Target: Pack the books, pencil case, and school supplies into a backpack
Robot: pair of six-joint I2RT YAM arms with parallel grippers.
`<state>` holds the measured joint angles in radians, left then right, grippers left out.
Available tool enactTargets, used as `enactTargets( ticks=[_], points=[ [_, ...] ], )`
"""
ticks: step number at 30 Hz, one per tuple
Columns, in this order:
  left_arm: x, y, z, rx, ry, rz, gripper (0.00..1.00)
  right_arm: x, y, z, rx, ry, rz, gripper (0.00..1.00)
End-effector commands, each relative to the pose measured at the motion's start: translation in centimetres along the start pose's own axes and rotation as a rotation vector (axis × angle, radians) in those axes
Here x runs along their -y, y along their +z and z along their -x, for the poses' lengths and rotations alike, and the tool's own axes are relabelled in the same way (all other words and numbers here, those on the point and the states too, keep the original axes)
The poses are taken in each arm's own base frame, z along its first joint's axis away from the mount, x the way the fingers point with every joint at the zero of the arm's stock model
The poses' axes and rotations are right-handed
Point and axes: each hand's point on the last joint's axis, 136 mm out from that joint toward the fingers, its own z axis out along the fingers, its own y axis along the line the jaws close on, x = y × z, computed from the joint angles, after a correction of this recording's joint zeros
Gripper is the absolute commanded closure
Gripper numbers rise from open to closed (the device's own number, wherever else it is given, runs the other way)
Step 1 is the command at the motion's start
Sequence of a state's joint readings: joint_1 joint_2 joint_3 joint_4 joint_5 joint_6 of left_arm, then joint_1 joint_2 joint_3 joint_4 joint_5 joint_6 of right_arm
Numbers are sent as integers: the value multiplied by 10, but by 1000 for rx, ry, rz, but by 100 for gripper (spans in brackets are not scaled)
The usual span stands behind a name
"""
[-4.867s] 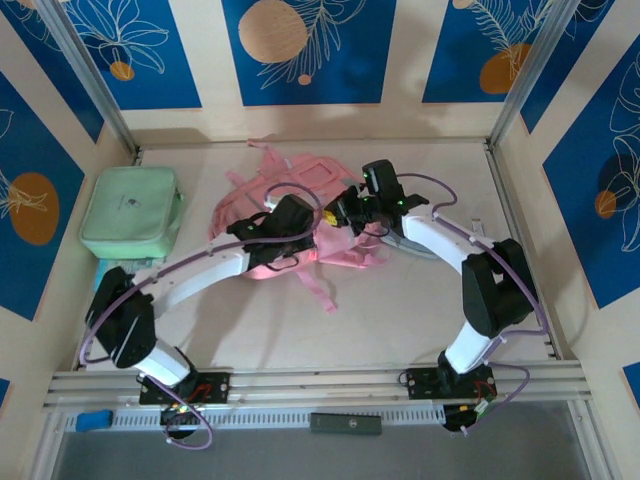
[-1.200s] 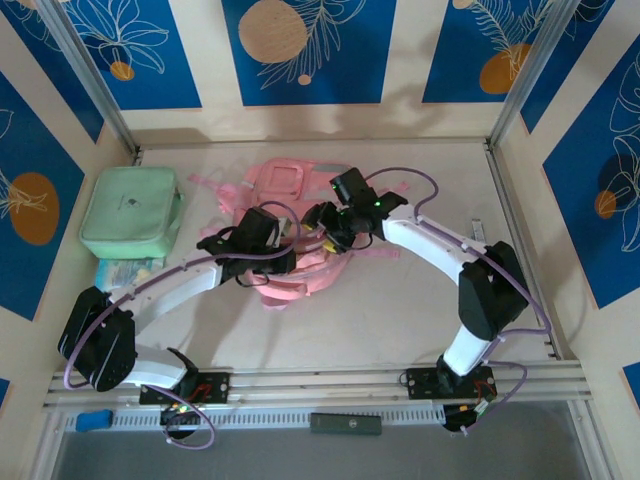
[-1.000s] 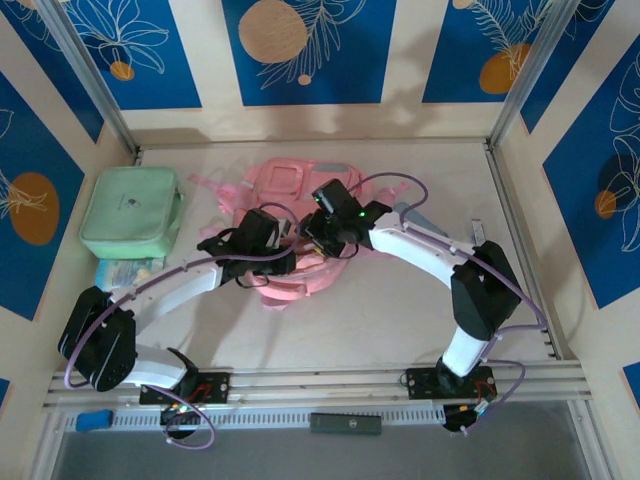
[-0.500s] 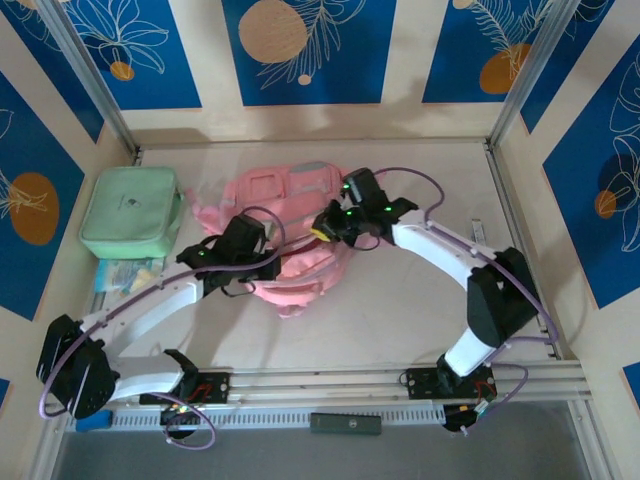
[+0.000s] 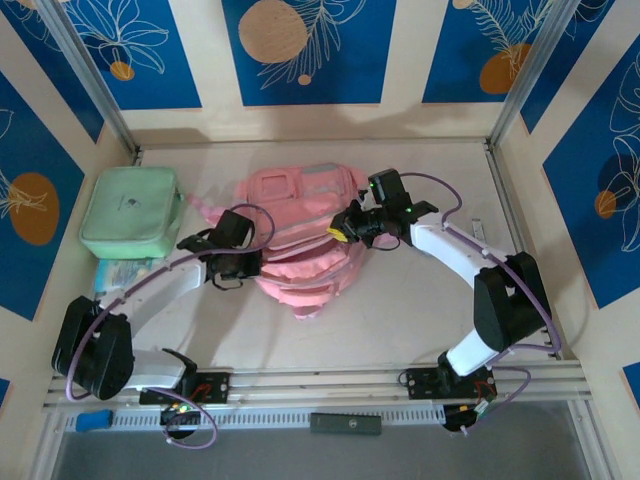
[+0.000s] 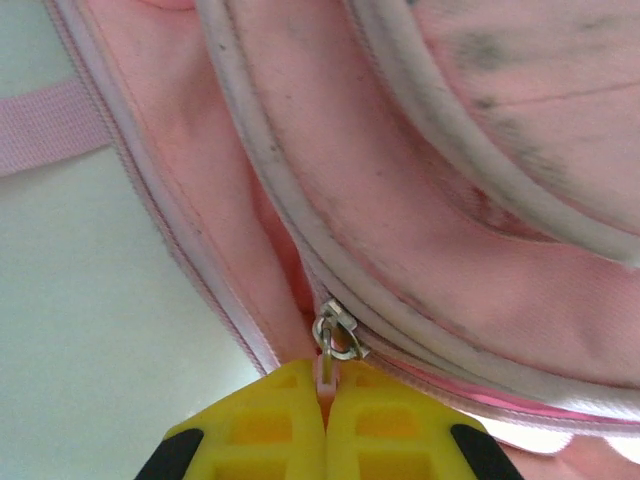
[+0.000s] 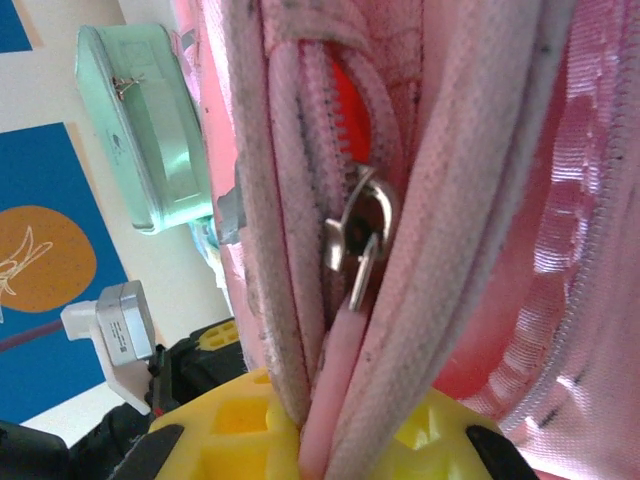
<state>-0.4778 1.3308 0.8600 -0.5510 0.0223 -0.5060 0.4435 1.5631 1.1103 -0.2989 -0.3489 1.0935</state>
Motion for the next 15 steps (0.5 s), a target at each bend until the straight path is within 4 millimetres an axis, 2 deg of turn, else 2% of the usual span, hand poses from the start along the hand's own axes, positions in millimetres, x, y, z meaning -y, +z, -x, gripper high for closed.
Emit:
enactTargets(
  ticks=[1,4,6,7,8,10,12,15],
  points=[
    [-32,-2,9,21,-25,144,100,2,-7,13,37,-75,5,100],
    [-29,1,12,27,-36,124,100,4,-5,14,13,-60,37,100],
    [-10,1,15,40,-24,20,100,-1,-2,9,-12,-99,36,100],
    [-2,-2,17,50,-18,-25,93,-1,-2,8,-11,-116,17,99],
    [5,-5,17,51,-11,-64,81,0,-3,6,-7,-134,-8,96],
    [14,-13,15,56,7,-115,74,-1,-8,4,-10,-157,-11,87],
    [18,-22,11,54,14,-144,63,1,-16,1,-6,-176,-20,72],
    [26,-35,4,62,8,-197,57,6,-31,-4,8,-208,-58,53]
  ],
)
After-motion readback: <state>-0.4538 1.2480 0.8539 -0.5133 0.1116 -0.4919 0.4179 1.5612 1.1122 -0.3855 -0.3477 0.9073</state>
